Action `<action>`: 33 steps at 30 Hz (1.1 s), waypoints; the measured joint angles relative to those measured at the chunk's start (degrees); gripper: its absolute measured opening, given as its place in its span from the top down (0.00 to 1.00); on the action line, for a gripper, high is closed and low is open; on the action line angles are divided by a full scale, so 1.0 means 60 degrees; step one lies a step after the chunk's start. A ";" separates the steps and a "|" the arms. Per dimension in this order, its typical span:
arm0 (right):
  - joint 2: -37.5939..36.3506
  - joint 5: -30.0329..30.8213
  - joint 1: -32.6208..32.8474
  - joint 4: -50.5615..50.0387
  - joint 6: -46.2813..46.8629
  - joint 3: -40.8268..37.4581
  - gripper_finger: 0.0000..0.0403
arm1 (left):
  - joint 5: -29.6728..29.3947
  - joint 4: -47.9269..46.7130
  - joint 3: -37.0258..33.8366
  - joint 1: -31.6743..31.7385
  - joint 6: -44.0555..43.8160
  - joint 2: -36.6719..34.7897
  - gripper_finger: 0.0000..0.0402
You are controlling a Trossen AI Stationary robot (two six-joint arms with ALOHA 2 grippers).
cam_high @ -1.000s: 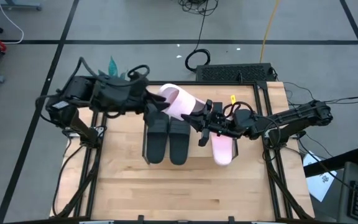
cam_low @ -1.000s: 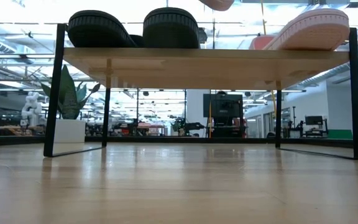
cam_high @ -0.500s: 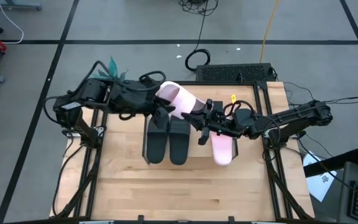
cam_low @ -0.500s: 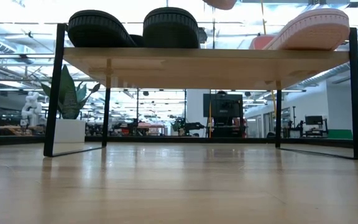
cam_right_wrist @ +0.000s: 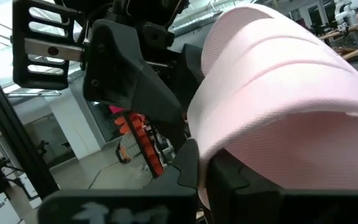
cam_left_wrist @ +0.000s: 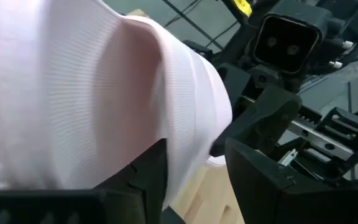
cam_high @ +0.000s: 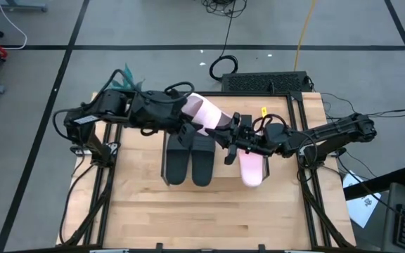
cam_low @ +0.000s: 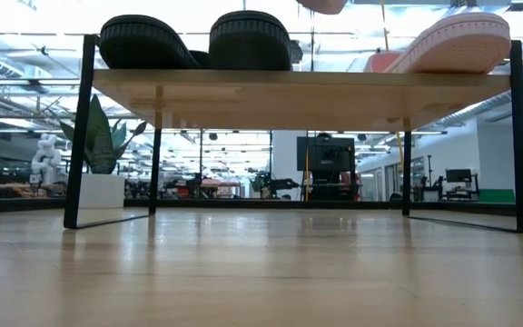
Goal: Pick and place slides into the shelf
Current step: Put the pink slipper on the shelf
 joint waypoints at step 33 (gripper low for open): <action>-0.0018 -0.1627 0.0058 -0.0442 0.0802 0.0006 0.80 | 0.0934 0.0482 -0.0050 0.0643 0.1385 -0.0273 1.00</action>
